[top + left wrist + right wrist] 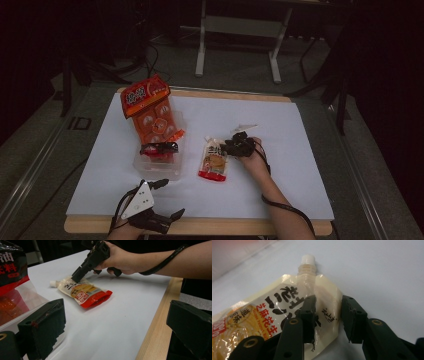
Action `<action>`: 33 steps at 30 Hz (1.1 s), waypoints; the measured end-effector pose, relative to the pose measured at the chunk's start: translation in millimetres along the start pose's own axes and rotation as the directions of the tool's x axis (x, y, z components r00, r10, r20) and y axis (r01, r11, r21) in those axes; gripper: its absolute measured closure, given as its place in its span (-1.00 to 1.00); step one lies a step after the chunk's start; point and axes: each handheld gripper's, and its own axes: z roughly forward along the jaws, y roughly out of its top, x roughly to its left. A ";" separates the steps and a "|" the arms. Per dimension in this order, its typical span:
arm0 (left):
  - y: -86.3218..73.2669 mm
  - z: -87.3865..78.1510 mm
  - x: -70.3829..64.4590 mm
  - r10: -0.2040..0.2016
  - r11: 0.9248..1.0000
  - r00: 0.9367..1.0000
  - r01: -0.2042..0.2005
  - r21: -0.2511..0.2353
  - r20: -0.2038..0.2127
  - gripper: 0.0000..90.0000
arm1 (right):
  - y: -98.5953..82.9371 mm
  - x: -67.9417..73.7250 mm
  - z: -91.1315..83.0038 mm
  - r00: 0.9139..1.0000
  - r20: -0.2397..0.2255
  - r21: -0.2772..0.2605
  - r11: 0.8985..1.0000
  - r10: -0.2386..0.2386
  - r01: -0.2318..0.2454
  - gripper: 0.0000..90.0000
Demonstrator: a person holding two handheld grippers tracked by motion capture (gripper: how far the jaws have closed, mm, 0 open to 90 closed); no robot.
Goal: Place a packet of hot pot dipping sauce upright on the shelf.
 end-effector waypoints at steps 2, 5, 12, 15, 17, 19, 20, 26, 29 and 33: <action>0.1 -0.1 0.0 0.001 1.000 1.000 -0.001 0.001 -0.003 -0.94 | 0.0 1.9 0.3 1.000 0.011 0.004 1.000 -0.014 0.014 0.48; 0.1 -0.2 0.1 -0.002 1.000 1.000 0.002 0.000 -0.005 -0.94 | 0.0 3.6 0.3 0.999 0.021 0.010 1.000 -0.027 0.027 0.54; 0.3 0.7 -1.6 0.003 1.000 1.000 -0.003 0.001 -0.006 -0.94 | 1.9 10.3 0.3 0.999 0.024 0.029 0.999 -0.040 0.039 0.96; 0.1 1.2 -1.3 0.000 1.000 1.000 0.000 0.002 -0.006 -0.94 | 2.8 9.6 -0.2 1.000 0.016 0.038 0.999 -0.023 0.022 0.98; -0.2 1.1 -0.6 0.002 1.000 1.000 -0.002 0.005 -0.007 -0.94 | 3.6 10.1 -1.3 1.000 0.021 0.041 0.999 -0.017 0.016 0.98; -0.4 1.0 0.0 -0.001 1.000 1.000 0.001 0.004 -0.008 -0.94 | 4.8 11.4 -3.8 1.000 0.026 0.029 0.999 -0.018 0.017 0.99; -0.4 1.1 0.2 -0.003 1.000 1.000 0.003 0.004 -0.009 -0.94 | 5.5 11.4 -5.8 1.000 0.020 0.019 1.000 -0.015 0.015 0.99; -0.5 1.0 0.9 -0.012 1.000 1.000 0.012 -0.016 -0.001 -0.94 | 8.7 11.2 -19.8 1.000 -0.002 -0.012 1.000 0.003 -0.003 0.99; -0.6 1.2 1.0 -0.013 1.000 1.000 0.013 -0.013 0.000 -0.94 | 9.1 11.6 -26.5 1.000 -0.010 -0.031 1.000 0.004 -0.005 0.99; -1.3 2.1 1.6 0.002 1.000 1.000 -0.001 -0.031 0.008 -0.91 | 10.0 13.2 -35.4 1.000 -0.016 -0.051 0.999 0.001 -0.002 0.99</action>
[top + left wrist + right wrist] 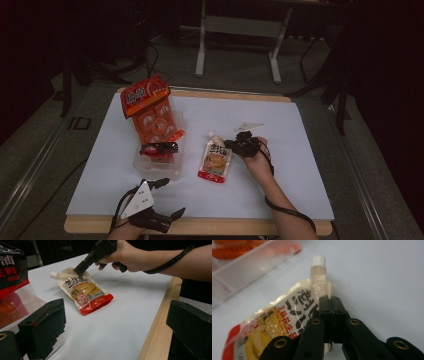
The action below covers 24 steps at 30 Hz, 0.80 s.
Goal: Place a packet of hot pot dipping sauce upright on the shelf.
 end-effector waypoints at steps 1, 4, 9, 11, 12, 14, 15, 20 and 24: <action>-0.2 0.3 0.3 0.011 1.000 1.000 -0.011 0.003 -0.002 -0.90 | 0.7 0.7 -2.8 1.000 -0.004 -0.009 1.000 -0.002 0.002 0.99; -0.9 0.7 0.7 0.022 1.000 1.000 -0.022 0.006 0.002 -0.89 | 2.5 3.2 -9.3 1.000 -0.013 -0.032 0.999 -0.006 0.006 0.99; -1.0 1.3 0.4 0.018 1.000 1.000 -0.018 0.014 0.009 -0.89 | 8.4 11.7 -21.2 0.999 -0.025 -0.065 0.997 -0.033 0.031 0.99; -0.9 1.5 0.3 0.005 1.000 1.000 -0.005 0.006 0.017 -0.89 | 12.0 16.8 -27.7 0.998 -0.038 -0.082 0.996 -0.043 0.039 0.99; -0.7 1.6 0.9 -0.005 1.000 1.000 0.005 0.006 0.027 -0.89 | 13.0 18.6 -30.0 0.998 -0.046 -0.091 0.995 -0.044 0.040 0.99; -0.7 1.9 1.8 -0.008 1.000 0.999 0.008 0.001 0.033 -0.89 | 14.8 23.0 -34.9 0.997 -0.053 -0.105 0.993 -0.055 0.049 0.99; -0.8 1.9 1.8 -0.006 1.000 0.999 0.006 -0.007 0.037 -0.89 | 15.5 25.3 -37.3 0.997 -0.058 -0.112 0.992 -0.059 0.052 0.99; 0.3 2.2 1.1 -0.013 1.000 0.997 0.015 -0.025 0.081 -0.88 | 18.4 34.8 -48.1 0.993 -0.088 -0.137 0.989 -0.075 0.063 0.99; 2.2 2.6 -1.8 -0.017 0.999 0.991 0.021 -0.031 0.130 -0.86 | 19.9 41.6 -54.2 0.990 -0.098 -0.149 0.985 -0.099 0.084 0.99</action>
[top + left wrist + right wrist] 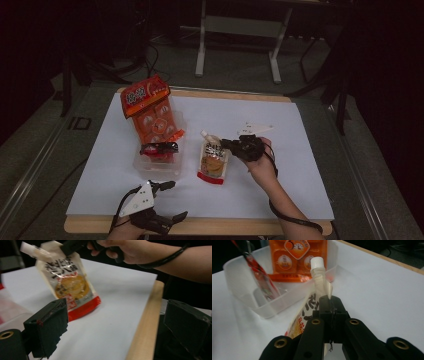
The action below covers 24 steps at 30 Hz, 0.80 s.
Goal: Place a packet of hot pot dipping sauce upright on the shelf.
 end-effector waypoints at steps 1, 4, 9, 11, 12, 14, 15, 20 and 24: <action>0.8 0.2 -0.7 0.001 1.000 1.000 -0.001 0.015 0.001 -0.85 | 0.5 1.8 -1.0 1.000 -0.004 -0.003 1.000 -0.004 0.004 0.99; 1.6 0.9 -1.3 -0.021 0.999 1.000 0.020 0.032 0.021 -0.85 | 1.5 5.1 -3.2 1.000 -0.014 -0.011 1.000 -0.011 0.011 0.99; 4.4 2.2 -4.3 -0.041 0.998 0.999 0.041 0.055 0.010 -0.90 | 3.0 13.6 -8.7 0.999 -0.041 -0.026 0.999 -0.024 0.023 0.99; 5.2 2.6 -5.6 -0.025 0.998 0.999 0.026 0.056 -0.019 -0.94 | 3.7 16.9 -10.7 0.998 -0.048 -0.031 0.999 -0.034 0.033 0.99; 5.6 2.8 -5.7 -0.022 0.998 0.999 0.024 0.056 -0.026 -0.94 | 4.0 18.7 -12.0 0.998 -0.051 -0.034 0.999 -0.039 0.037 0.99; 6.6 3.1 -5.3 -0.016 0.998 0.999 0.019 0.059 -0.038 -0.95 | 4.7 23.1 -14.6 0.997 -0.053 -0.038 0.998 -0.052 0.050 0.99; 7.3 3.3 -4.6 -0.013 0.998 0.999 0.016 0.062 -0.039 -0.95 | 5.1 24.8 -16.0 0.997 -0.056 -0.038 0.998 -0.058 0.056 0.99; 10.6 3.7 -2.4 -0.007 0.998 0.998 0.010 0.057 -0.065 -0.95 | 7.2 32.2 -23.5 0.994 -0.061 -0.048 0.995 -0.085 0.082 0.99; 15.1 3.3 2.5 -0.007 0.999 0.996 0.011 0.046 -0.085 -0.95 | 7.7 35.8 -30.4 0.993 -0.059 -0.056 0.994 -0.098 0.095 0.99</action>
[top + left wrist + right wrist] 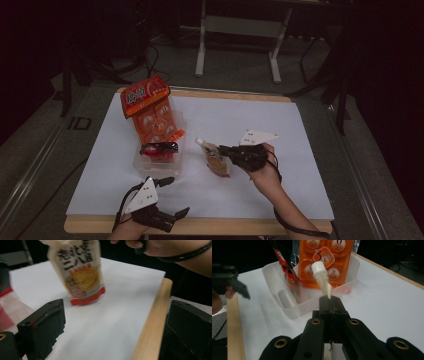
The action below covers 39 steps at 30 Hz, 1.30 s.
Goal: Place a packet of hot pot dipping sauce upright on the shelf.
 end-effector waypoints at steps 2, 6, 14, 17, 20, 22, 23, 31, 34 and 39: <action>2.5 -0.3 2.6 -0.007 1.000 1.000 0.007 -0.009 -0.009 -0.95 | -0.5 0.6 -4.2 1.000 0.000 -0.010 1.000 0.007 -0.007 0.99; 6.4 -0.3 5.4 -0.001 1.000 1.000 0.001 -0.011 -0.023 -0.95 | -2.0 3.2 -14.4 1.000 -0.011 -0.034 0.999 0.013 -0.013 0.99; 21.6 5.1 12.9 0.008 1.000 1.000 -0.009 -0.026 -0.022 -0.95 | -1.5 16.3 -33.3 0.999 -0.031 -0.053 0.999 -0.013 0.012 0.99; 27.1 8.9 14.7 0.014 0.999 1.000 -0.015 -0.033 -0.010 -0.95 | -1.0 20.0 -39.3 0.999 -0.039 -0.061 0.998 -0.018 0.016 0.99; 34.0 12.3 15.5 0.020 0.999 1.000 -0.019 -0.041 0.010 -0.95 | -1.3 23.5 -44.4 0.998 -0.056 -0.070 0.997 -0.016 0.012 0.99; 36.7 13.3 15.9 0.023 0.999 1.000 -0.022 -0.042 0.019 -0.94 | -1.6 26.5 -47.3 0.998 -0.062 -0.074 0.997 -0.020 0.016 0.99; 41.7 15.1 16.4 0.037 0.998 0.999 -0.035 -0.047 0.040 -0.94 | -1.8 28.0 -48.5 0.997 -0.067 -0.076 0.997 -0.022 0.017 0.99; 60.1 22.0 21.1 0.061 0.996 0.996 -0.057 -0.069 0.071 -0.84 | -2.4 38.8 -52.9 0.995 -0.094 -0.083 0.996 -0.037 0.029 0.99; 63.4 24.1 22.4 0.066 0.996 0.993 -0.059 -0.069 0.097 -0.66 | -2.0 40.6 -53.3 0.994 -0.101 -0.087 0.996 -0.039 0.030 0.99; 68.7 35.7 22.4 0.074 0.997 0.989 -0.069 -0.041 0.130 -0.55 | 1.3 46.4 -55.2 0.991 -0.127 -0.104 0.994 -0.048 0.035 0.99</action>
